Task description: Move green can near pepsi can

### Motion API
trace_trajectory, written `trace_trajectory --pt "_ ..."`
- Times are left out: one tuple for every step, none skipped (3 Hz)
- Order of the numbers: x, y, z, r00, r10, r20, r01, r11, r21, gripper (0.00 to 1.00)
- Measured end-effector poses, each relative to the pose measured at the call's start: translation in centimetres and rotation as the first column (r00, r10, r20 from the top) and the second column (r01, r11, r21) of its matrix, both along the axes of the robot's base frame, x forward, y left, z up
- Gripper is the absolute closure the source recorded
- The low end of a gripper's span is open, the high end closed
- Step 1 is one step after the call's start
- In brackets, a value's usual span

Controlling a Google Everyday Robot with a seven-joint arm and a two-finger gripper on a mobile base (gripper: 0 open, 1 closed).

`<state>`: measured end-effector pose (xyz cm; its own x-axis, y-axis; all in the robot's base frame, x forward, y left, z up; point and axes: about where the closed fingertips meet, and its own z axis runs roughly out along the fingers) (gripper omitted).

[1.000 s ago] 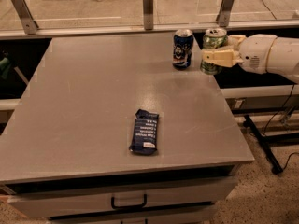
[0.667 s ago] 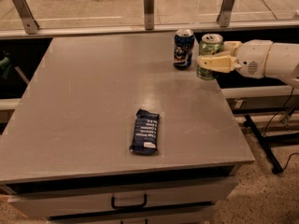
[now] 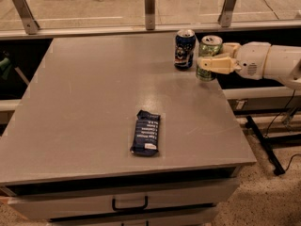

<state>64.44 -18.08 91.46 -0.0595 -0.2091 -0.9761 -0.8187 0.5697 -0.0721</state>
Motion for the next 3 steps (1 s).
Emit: trace_trajectory --pt "1.6 -0.4 -0.5 0.9997 0.003 0.026 -0.004 0.999 0.04 1.0" --pt "2.9 -0.6 -2.1 0.9998 -0.001 0.02 -0.001 0.998 0.064 0.84" --pt "3.5 -0.2 -3.2 1.0 0.002 0.01 -0.003 0.996 0.085 0.61"
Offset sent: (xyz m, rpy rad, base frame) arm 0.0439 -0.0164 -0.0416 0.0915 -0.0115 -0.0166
